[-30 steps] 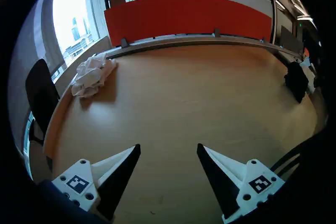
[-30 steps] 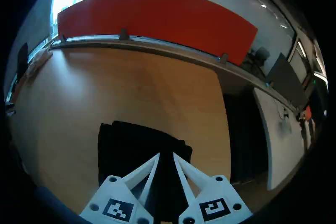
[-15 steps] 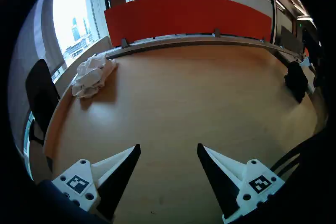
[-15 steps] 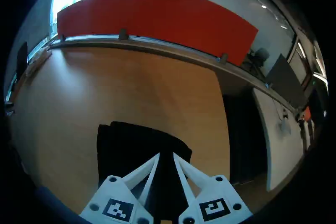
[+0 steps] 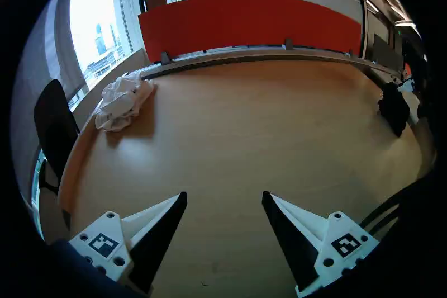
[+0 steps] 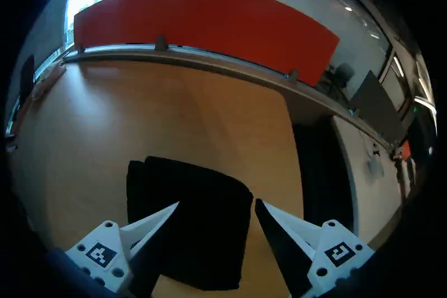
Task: Fold towel
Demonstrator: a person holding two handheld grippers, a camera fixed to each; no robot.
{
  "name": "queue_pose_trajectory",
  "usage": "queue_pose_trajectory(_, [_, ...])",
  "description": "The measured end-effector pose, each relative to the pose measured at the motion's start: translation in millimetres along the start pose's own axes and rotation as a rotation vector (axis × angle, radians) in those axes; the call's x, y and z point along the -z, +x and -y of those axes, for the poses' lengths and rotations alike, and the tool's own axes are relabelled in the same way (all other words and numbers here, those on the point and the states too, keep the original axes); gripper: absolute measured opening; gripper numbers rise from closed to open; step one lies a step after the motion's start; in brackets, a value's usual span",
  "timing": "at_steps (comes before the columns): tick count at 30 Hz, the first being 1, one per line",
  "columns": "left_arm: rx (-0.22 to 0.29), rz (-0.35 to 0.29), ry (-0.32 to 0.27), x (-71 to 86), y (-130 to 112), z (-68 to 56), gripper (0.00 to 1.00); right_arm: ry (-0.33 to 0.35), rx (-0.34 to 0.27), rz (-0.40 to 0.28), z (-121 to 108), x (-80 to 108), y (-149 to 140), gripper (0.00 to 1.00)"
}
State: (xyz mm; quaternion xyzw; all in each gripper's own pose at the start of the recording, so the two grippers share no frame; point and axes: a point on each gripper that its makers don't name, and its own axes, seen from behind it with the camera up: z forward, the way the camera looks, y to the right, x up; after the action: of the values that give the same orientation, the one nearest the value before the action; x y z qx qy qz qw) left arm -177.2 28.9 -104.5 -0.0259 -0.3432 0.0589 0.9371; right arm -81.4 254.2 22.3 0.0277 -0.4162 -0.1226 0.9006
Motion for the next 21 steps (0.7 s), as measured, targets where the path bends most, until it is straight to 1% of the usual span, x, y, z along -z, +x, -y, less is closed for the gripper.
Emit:
queue_pose_trajectory(6, [0.001, 0.001, -0.001, 0.4, -1.4, -0.3, 1.00, 0.011, -0.019, -0.017, 5.1, 1.3, 2.9, 0.95])
queue_pose_trajectory(21, [0.000, 0.000, -0.001, 1.9, -1.5, 0.0, 1.00, 0.040, -0.030, -0.043, 19.2, 0.7, 13.6, 0.95])
